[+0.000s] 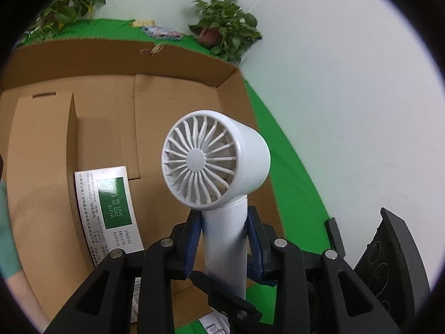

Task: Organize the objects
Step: 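Carry the hair dryer into the open box beside the white-and-green box, then set the hair dryer down in the box and open the right gripper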

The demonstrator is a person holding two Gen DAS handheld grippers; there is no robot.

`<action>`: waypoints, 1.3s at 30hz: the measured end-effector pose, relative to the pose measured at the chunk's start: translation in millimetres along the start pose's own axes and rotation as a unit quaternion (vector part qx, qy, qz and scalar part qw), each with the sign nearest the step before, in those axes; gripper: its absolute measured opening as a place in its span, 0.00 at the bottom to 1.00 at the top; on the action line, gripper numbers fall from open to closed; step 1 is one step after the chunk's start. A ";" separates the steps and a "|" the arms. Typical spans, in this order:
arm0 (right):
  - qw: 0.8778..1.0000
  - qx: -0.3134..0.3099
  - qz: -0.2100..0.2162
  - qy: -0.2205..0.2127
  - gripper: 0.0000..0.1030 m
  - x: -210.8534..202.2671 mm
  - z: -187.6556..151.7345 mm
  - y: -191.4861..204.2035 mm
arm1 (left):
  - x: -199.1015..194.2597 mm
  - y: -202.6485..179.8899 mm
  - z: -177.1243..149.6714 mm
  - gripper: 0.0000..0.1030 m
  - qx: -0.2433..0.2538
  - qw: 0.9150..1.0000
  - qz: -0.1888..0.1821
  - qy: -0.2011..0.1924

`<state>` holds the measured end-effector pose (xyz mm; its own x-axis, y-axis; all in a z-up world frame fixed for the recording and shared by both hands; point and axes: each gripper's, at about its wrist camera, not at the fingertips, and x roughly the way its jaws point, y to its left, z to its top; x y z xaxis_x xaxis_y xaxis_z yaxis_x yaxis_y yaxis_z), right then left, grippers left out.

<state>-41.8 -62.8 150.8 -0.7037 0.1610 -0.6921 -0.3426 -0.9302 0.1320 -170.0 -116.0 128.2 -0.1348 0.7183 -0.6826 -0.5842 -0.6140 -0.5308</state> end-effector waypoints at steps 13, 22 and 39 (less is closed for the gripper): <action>0.996 0.050 0.055 0.058 0.25 71.6 -15.3 -47.9 | 54.5 23.8 -17.2 0.30 -0.026 0.997 0.038 0.066; 0.991 0.080 0.051 0.097 0.22 105.1 -23.3 -59.0 | 68.2 36.8 -29.2 0.31 -0.043 0.992 0.056 0.100; 0.992 0.075 0.023 0.099 0.22 131.1 -10.9 -58.5 | 14.9 45.7 -48.7 0.31 -0.029 0.996 0.079 0.042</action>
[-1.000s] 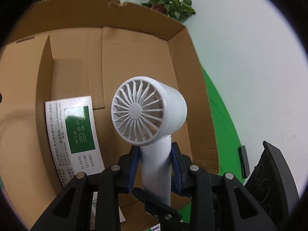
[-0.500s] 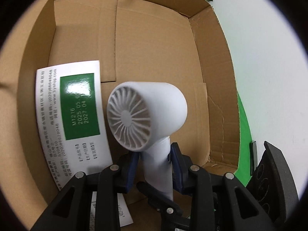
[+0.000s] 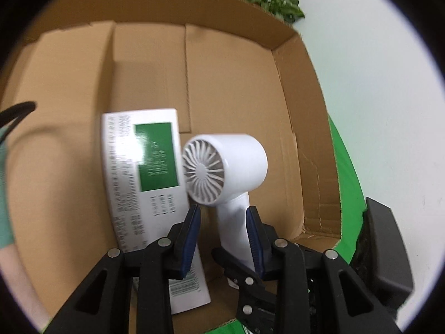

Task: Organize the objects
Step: 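Set the hair dryer down in the box and open the right gripper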

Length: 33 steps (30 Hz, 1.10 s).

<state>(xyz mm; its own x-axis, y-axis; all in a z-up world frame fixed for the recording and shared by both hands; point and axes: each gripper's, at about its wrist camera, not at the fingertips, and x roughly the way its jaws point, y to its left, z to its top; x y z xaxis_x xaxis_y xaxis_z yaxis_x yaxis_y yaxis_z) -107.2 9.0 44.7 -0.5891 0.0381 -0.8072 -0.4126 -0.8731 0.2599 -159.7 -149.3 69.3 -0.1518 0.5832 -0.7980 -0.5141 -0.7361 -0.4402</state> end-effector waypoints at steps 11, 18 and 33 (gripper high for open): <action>0.999 -0.008 -0.032 0.009 0.27 8.7 -7.4 29.5 | -40.2 13.0 -24.0 0.31 0.001 0.999 0.012 -0.049; 0.999 0.001 -0.034 0.027 0.31 22.2 -12.2 30.8 | -40.0 17.6 -24.8 0.31 -0.004 0.998 0.016 -0.057; 0.987 -0.048 -0.096 -0.116 0.99 -57.6 -48.9 63.0 | -95.3 -11.3 -73.2 0.82 0.068 0.941 0.184 -0.277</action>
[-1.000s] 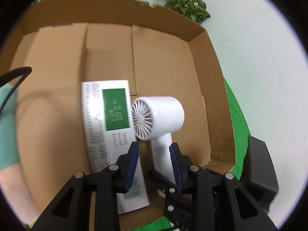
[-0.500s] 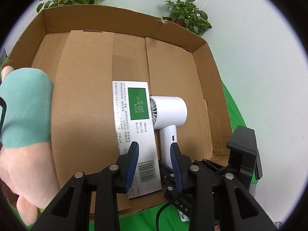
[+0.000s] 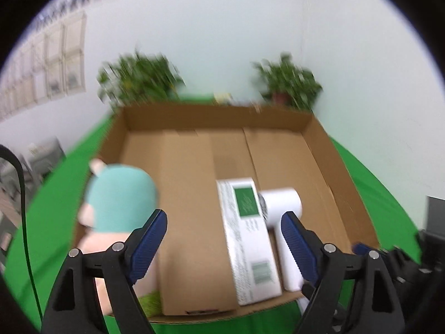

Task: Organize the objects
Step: 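Set the hair dryer down in the box and open the right gripper, then move the right gripper to the white phone stand and grasp it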

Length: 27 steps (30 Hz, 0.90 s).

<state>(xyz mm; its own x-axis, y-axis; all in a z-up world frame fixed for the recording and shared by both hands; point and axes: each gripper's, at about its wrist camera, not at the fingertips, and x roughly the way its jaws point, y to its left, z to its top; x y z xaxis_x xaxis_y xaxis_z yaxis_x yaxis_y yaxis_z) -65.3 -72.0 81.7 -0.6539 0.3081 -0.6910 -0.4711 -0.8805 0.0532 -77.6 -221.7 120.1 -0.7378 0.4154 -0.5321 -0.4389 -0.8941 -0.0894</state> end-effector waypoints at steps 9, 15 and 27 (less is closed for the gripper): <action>1.000 0.006 -0.004 -0.029 0.99 -74.7 -17.6 -0.4 | -16.6 2.6 -17.0 0.82 0.009 0.999 0.042 -0.001; 1.000 -0.001 0.010 -0.026 0.99 -113.0 -49.6 -15.9 | -23.7 3.5 -27.6 0.82 0.011 0.998 0.061 0.006; 0.997 0.051 0.061 0.014 0.99 -98.8 -84.9 -62.4 | -15.2 8.0 -66.4 0.82 -0.014 0.996 0.002 0.086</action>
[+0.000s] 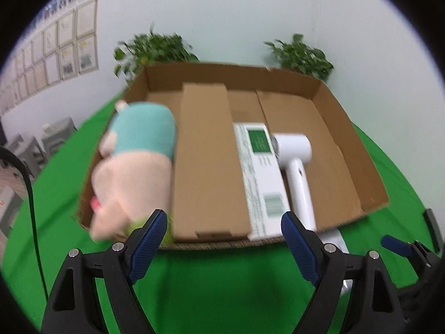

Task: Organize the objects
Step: 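Move the right gripper to the white phone stand and grasp it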

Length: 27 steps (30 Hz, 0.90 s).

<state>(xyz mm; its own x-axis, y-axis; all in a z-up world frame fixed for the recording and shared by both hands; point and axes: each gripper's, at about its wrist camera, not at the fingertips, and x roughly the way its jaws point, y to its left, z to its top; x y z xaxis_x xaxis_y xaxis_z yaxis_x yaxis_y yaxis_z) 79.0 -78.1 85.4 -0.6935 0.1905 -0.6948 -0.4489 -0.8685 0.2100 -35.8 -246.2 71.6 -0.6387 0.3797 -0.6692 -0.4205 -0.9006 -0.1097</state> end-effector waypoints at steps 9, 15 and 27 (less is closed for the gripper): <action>0.995 -0.044 -0.029 0.083 0.81 34.0 -31.7 14.7 | 22.0 -17.4 -32.4 0.82 0.031 0.995 -0.048 0.077; 0.991 -0.073 -0.060 0.094 0.66 40.7 -45.3 21.8 | 26.4 -14.6 -41.9 0.82 0.025 0.994 -0.054 0.093; 0.991 -0.067 0.003 0.114 0.65 13.8 -72.7 38.5 | 43.6 -22.9 -62.3 0.82 -0.024 0.970 -0.178 0.162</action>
<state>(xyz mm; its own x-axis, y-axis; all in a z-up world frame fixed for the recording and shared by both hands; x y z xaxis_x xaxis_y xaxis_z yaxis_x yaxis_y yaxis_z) 93.1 -142.2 33.9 -0.5439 0.0909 -0.8342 -0.3566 -0.9249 0.1317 -14.0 -222.2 -0.9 -0.2187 0.5887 -0.7782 -0.5415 -0.7367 -0.4051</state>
